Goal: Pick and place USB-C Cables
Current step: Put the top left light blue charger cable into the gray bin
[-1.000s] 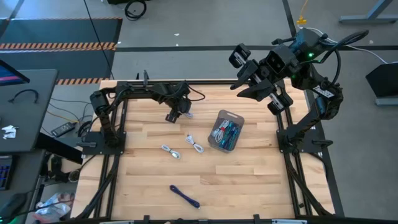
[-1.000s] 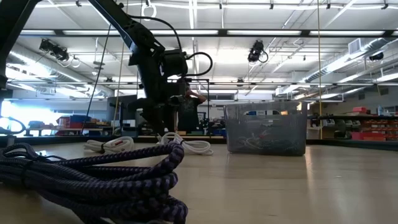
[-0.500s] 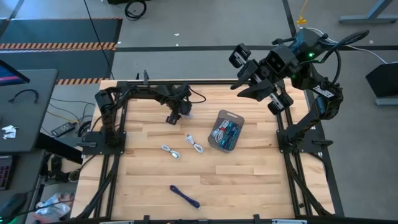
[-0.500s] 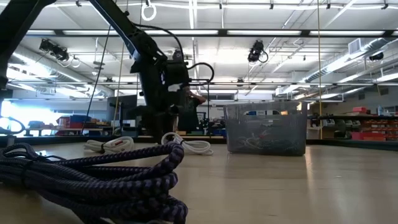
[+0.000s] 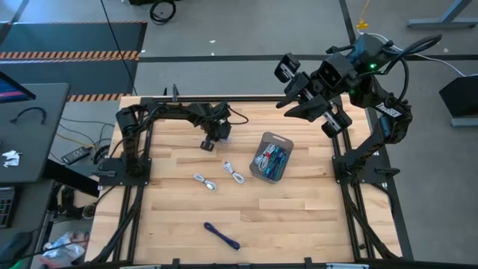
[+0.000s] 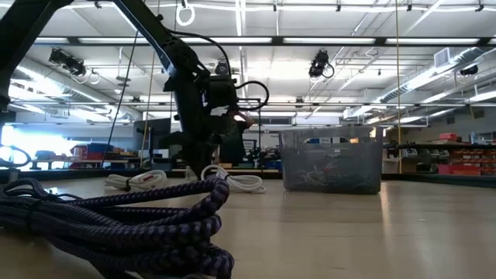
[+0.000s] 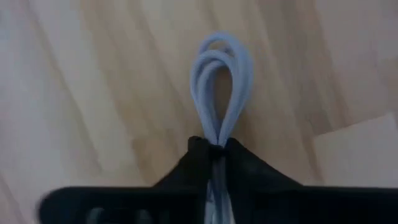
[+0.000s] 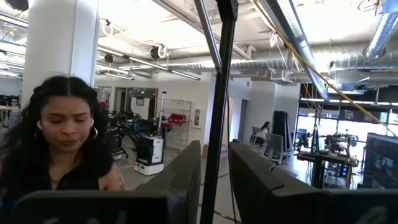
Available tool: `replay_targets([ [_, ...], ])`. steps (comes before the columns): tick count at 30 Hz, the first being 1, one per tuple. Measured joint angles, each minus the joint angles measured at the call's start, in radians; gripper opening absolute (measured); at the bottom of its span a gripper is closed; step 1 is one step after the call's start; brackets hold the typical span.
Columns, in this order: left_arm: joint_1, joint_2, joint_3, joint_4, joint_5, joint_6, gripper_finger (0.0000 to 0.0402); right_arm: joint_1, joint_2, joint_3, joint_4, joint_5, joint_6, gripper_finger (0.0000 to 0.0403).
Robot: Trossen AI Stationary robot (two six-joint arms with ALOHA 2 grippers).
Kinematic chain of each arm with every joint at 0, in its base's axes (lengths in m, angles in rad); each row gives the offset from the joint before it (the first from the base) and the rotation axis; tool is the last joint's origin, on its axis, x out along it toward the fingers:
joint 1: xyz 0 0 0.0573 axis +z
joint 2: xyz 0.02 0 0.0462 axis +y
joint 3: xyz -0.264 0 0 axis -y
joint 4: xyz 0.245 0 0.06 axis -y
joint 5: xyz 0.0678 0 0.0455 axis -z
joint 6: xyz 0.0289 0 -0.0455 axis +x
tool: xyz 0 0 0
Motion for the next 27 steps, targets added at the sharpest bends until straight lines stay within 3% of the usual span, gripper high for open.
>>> replay_targets([
  [5, -0.004, 0.003, 0.082, -0.071, -0.006, -0.098, 0.0026, 0.000, 0.000, 0.000, -0.001, 0.000, 0.000, 0.0088],
  [11, -0.038, 0.002, 0.286, -0.222, 0.058, -0.204, 0.0026, 0.000, 0.000, 0.000, -0.003, 0.000, 0.001, 0.0088],
  [20, -0.123, 0.000, 0.594, -0.289, 0.224, -0.635, 0.0026, -0.035, 0.000, 0.000, -0.003, 0.000, 0.001, 0.0087],
  [27, -0.189, 0.000, 0.656, -0.220, 0.243, -0.887, 0.0026, -0.113, 0.000, 0.000, -0.007, 0.000, 0.000, 0.0087],
])
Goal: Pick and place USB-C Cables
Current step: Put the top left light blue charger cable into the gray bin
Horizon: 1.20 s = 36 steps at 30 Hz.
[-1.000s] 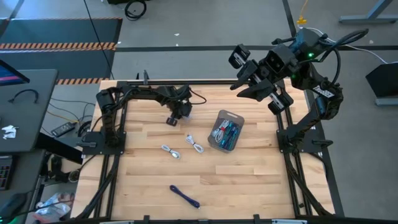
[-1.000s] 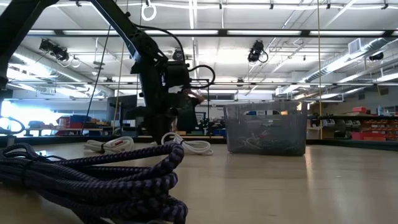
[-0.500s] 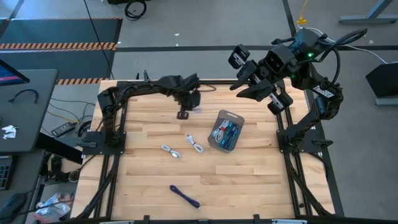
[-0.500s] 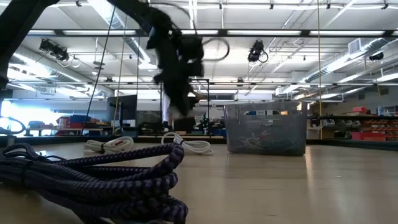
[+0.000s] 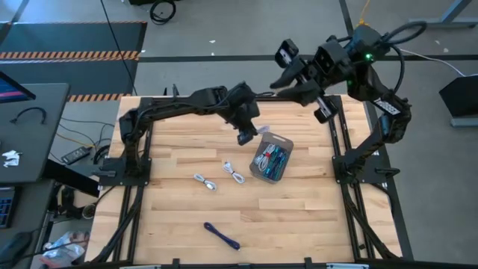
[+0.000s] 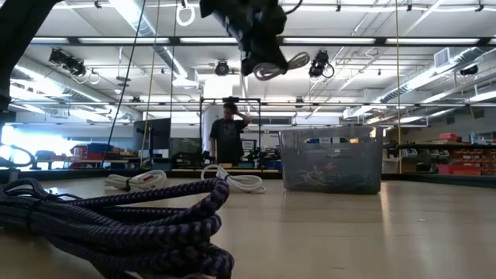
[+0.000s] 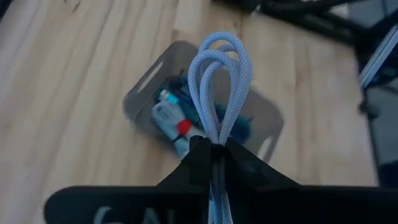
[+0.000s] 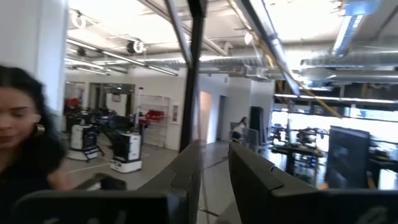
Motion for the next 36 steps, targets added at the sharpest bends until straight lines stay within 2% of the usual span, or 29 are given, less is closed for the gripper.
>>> replay_targets([
  [3, -0.026, 0.000, 0.000, 0.039, -0.019, -0.087, 0.0026, -0.035, 0.000, 0.000, -0.009, 0.000, -0.004, 0.0087],
  [8, -0.077, 0.000, 0.000, 0.085, -0.106, -0.181, 0.0026, -0.088, 0.000, 0.000, -0.031, 0.000, -0.061, 0.0087],
  [12, -0.122, 0.000, -0.014, 0.143, -0.118, -0.236, 0.0026, -0.139, 0.000, 0.000, -0.031, 0.000, -0.117, 0.0087],
  [19, -0.177, 0.000, -0.156, 0.331, -0.116, -0.324, 0.0026, -0.241, -0.004, 0.000, -0.050, 0.102, -0.216, 0.0087],
  [24, -0.174, 0.000, -0.279, 0.449, -0.133, -0.466, 0.0026, -0.346, -0.018, 0.000, -0.071, 0.103, -0.236, 0.0076],
  [31, -0.174, 0.000, -0.390, 0.692, -0.379, -0.756, 0.0026, -0.465, -0.061, 0.000, -0.173, 0.103, -0.312, 0.0008],
  [36, -0.206, 0.000, -0.399, 0.767, -0.539, -0.868, 0.0026, -0.527, -0.079, 0.000, -0.222, 0.103, -0.354, 0.0009],
])
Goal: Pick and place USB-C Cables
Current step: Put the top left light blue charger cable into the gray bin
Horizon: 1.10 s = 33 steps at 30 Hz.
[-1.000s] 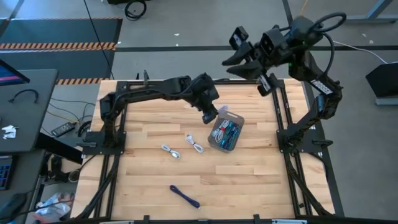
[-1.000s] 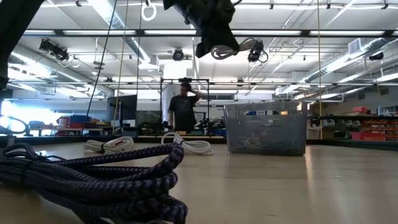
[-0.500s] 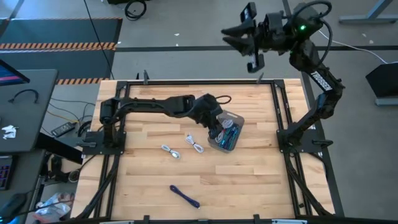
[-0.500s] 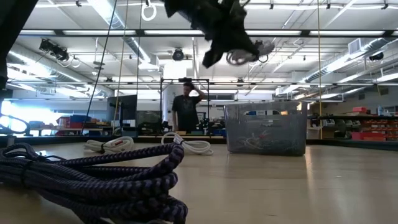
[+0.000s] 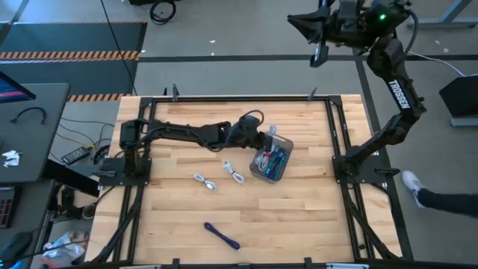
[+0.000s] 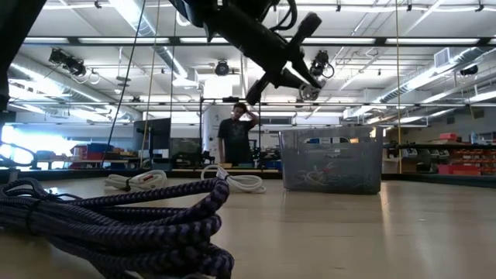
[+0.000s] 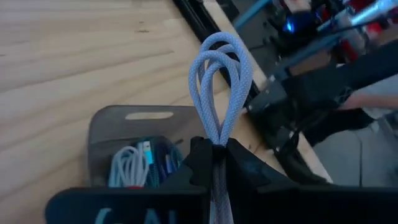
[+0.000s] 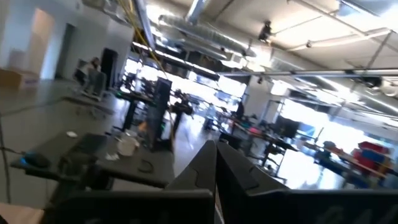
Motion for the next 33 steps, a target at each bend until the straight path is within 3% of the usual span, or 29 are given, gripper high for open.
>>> replay_targets([
  [8, -0.068, 0.030, 0.002, -0.009, -0.140, -0.140, 0.0026, -0.076, -0.005, 0.000, -0.076, -0.001, -0.029, 0.0004],
  [16, -0.091, 0.126, 0.007, -0.009, -0.141, -0.225, 0.0026, -0.109, -0.005, 0.000, -0.098, -0.015, -0.030, 0.0002],
  [33, -0.076, 0.348, 0.386, -0.408, -0.043, -0.082, 0.0026, -0.129, -0.005, 0.000, -0.125, -0.014, -0.029, 0.0002],
])
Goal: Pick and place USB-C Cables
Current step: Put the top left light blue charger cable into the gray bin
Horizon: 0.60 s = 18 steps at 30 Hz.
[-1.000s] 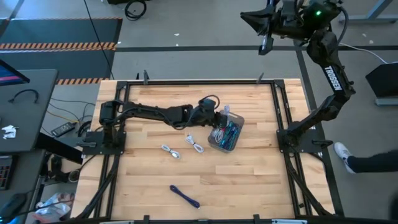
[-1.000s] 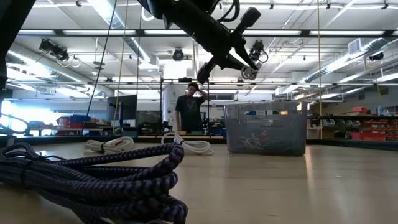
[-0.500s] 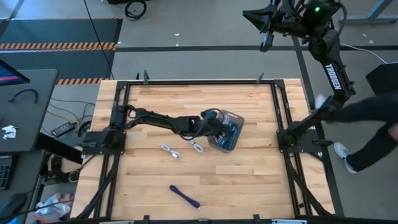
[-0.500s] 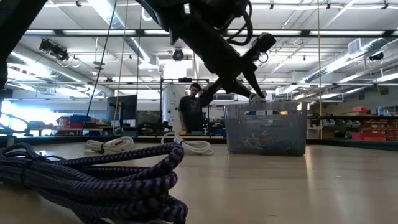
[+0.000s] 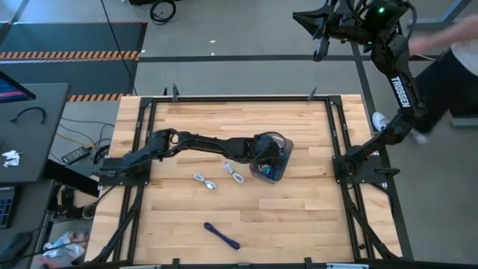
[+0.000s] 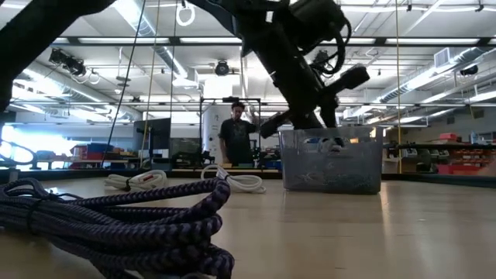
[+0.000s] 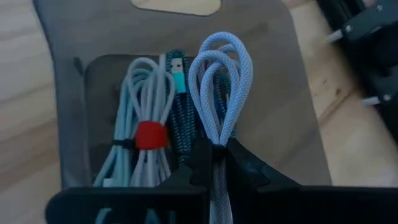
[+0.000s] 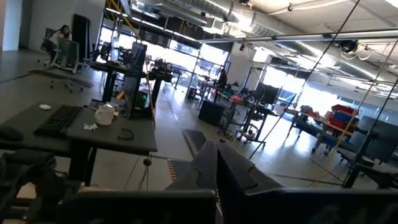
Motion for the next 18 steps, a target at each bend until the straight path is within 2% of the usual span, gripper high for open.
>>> replay_targets([
  [2, 0.002, 0.026, 0.043, 0.003, 0.003, 0.009, 0.0026, 0.000, 0.000, 0.000, -0.001, 0.000, 0.000, 0.0002],
  [6, 0.012, 0.061, 0.110, -0.096, -0.001, 0.019, 0.0026, 0.000, 0.000, 0.000, -0.008, 0.000, 0.000, 0.0003],
  [12, 0.022, 0.075, 0.119, -0.196, -0.004, 0.019, 0.0026, 0.000, 0.000, 0.000, -0.014, -0.013, 0.000, 0.0003],
  [18, 0.020, 0.084, 0.119, -0.194, 0.000, 0.017, 0.0026, 0.000, 0.000, 0.000, -0.014, -0.013, 0.000, 0.0003],
])
